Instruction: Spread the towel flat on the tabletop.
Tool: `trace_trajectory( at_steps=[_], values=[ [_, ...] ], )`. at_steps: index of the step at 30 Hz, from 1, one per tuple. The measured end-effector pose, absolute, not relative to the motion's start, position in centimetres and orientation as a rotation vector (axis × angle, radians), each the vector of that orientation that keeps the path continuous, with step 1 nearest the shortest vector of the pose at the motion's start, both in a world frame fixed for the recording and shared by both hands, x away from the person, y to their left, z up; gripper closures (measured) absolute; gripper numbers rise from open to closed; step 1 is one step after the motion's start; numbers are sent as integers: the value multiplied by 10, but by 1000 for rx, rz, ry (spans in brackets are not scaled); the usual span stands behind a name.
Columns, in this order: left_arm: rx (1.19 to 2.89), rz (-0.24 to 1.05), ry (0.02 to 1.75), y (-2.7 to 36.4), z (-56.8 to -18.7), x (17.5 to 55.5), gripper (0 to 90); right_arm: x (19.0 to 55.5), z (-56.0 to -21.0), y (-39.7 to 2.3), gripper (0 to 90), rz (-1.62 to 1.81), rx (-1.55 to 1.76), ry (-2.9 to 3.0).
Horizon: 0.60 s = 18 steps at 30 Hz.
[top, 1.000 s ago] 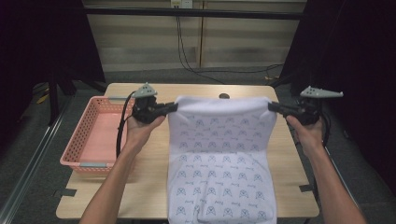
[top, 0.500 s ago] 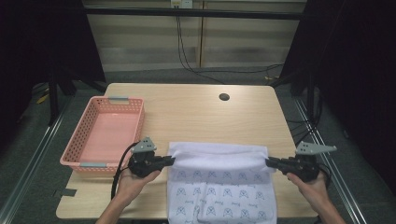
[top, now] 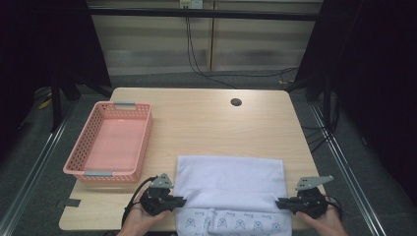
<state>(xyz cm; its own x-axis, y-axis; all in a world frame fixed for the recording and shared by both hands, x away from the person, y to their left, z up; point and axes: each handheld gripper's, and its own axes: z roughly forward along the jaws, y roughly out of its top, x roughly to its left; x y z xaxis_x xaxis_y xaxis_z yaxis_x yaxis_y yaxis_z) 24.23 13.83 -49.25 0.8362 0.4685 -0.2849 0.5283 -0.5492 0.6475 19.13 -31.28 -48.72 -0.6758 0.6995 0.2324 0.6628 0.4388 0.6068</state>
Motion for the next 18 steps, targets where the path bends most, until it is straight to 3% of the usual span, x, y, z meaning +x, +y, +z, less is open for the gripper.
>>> trace_trajectory(
  at_steps=[6,18],
  values=[
    [2235,-53,765,137,-495,257,867,199,-488,-314,854,1055,1243,2609],
    [2210,69,856,129,-497,317,873,251,-493,-316,856,1031,1259,2482]
  ],
)
